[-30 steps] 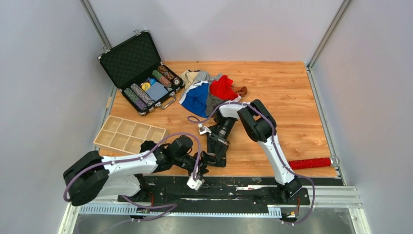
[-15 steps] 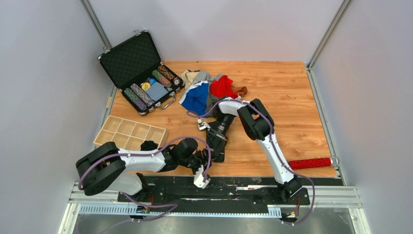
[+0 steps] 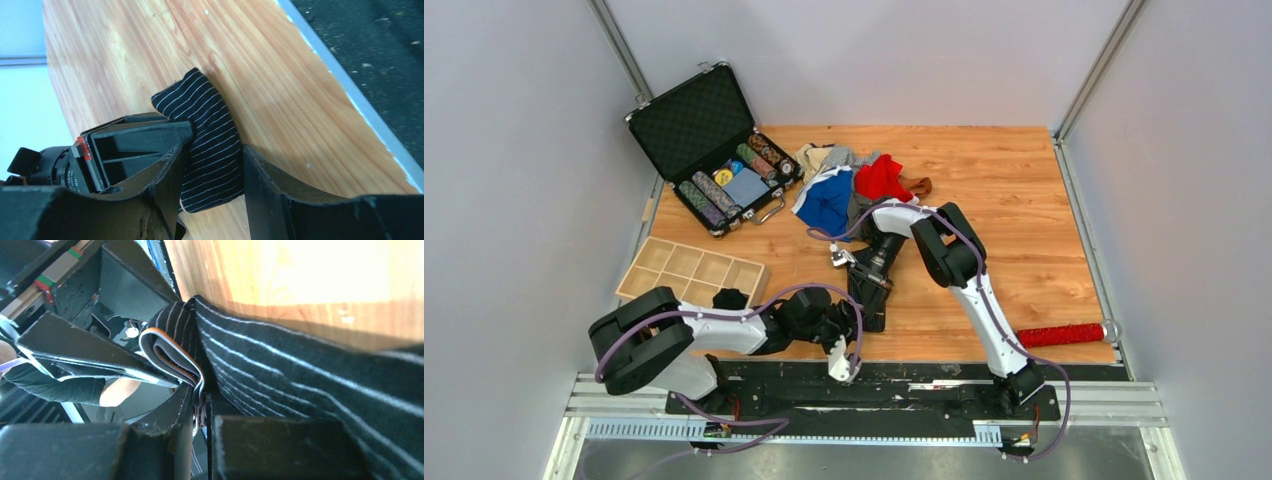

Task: Roll the underwear
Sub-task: Roll the underwear to the center of the board.

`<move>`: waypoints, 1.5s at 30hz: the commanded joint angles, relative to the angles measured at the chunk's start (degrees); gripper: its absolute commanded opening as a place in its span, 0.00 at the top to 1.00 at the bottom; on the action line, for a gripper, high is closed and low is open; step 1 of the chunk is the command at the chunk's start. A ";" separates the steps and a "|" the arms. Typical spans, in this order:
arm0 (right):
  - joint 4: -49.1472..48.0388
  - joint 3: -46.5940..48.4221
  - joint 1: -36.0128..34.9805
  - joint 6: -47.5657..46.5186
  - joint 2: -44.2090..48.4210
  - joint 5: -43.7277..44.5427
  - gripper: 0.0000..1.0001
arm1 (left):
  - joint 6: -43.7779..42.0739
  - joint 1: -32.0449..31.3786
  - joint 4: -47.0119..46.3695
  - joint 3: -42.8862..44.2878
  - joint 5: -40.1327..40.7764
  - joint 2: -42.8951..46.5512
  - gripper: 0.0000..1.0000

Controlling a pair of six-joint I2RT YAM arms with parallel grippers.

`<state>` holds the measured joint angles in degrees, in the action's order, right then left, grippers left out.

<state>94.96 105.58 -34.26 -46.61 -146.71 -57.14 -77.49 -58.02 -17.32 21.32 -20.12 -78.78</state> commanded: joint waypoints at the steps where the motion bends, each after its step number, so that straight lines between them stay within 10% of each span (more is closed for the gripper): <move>1: -6.98 -2.35 0.69 -0.59 -8.59 0.73 1.00 | 1.50 0.00 -1.99 0.79 3.89 -5.37 0.47; 11: -9.71 -3.52 0.70 1.35 -7.45 1.14 0.86 | 4.63 -0.18 13.64 9.68 5.93 -12.28 0.99; 18: -12.41 -2.75 4.68 2.70 3.28 1.69 0.01 | 9.19 0.05 26.44 15.99 0.67 -14.42 1.00; 29: -24.06 3.59 23.19 5.94 28.19 -1.22 0.00 | 16.48 4.68 50.48 34.35 -20.08 -19.80 1.00; 37: -90.39 -58.45 31.24 12.10 84.93 15.18 0.00 | 19.88 10.22 63.50 49.06 -33.27 -31.89 1.00; 45: -62.08 -75.42 19.49 -14.64 108.94 7.25 0.22 | 21.03 13.02 70.94 58.57 -40.31 -40.08 1.00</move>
<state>25.02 36.97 -8.27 -47.51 -42.19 -48.88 -58.70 -45.23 46.37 78.13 -55.02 -116.31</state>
